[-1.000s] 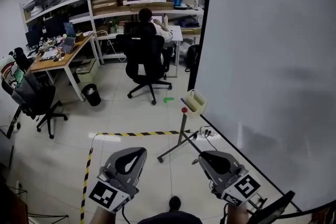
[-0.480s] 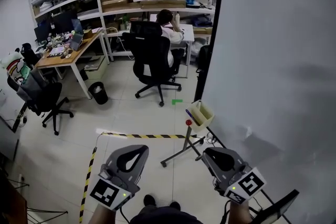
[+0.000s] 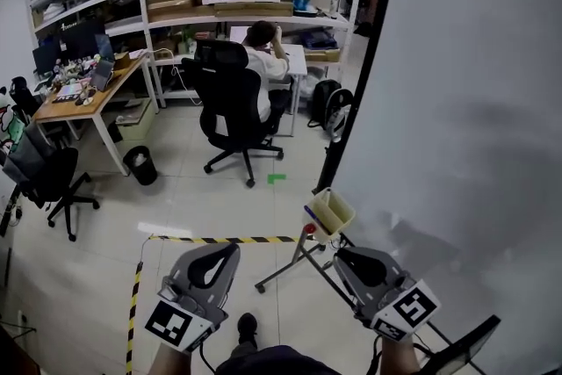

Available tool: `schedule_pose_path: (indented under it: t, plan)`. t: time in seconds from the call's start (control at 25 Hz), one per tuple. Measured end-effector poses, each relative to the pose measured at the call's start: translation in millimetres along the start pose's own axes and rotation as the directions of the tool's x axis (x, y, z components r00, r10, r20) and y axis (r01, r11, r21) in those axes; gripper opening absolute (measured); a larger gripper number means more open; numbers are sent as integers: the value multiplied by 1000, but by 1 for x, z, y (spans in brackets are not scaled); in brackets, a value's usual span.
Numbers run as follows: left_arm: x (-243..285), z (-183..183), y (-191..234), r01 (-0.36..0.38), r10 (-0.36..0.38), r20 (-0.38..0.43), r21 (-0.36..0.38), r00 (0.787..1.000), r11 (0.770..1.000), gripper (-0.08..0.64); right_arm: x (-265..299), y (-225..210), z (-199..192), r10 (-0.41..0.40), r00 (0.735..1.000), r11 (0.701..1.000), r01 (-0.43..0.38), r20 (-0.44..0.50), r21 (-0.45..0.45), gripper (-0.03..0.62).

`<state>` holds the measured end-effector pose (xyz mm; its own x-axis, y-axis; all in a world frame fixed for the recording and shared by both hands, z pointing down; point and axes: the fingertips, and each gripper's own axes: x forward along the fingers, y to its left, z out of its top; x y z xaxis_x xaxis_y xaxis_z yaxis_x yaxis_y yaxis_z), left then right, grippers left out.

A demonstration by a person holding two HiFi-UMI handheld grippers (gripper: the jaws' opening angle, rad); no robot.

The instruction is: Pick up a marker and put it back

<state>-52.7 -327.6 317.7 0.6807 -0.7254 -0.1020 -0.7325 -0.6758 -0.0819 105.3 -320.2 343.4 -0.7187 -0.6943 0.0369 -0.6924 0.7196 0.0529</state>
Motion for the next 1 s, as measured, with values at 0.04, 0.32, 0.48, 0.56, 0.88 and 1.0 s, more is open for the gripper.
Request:
schedule_pose_path:
  t: [0.04, 0.32, 0.48, 0.56, 0.88, 1.0]
  plan:
    - [6, -1, 9, 12, -12, 7, -5, 1000, 1000, 3, 7, -5, 0, -19, 1000, 1000, 19, -9, -2, 31]
    - [61, -13, 72, 113, -111, 36, -49, 993, 992, 3, 54, -56, -3, -175, 984, 985, 175, -27, 0, 31]
    - [84, -20, 97, 210, -209, 38, -41, 977, 977, 3, 71, -78, -5, -289, 957, 957, 289, -33, 3, 31]
    - [95, -29, 107, 252, -252, 21, -35, 968, 967, 3, 76, -87, -9, -342, 939, 940, 342, -40, 1, 31]
    - [137, -52, 112, 337, -339, 10, -129, 941, 933, 3, 87, -121, -46, -467, 875, 883, 469, -128, -21, 31]
    - [150, -62, 111, 349, -353, -1, -139, 936, 927, 3, 85, -135, -69, -494, 854, 867, 498, -159, -21, 31]
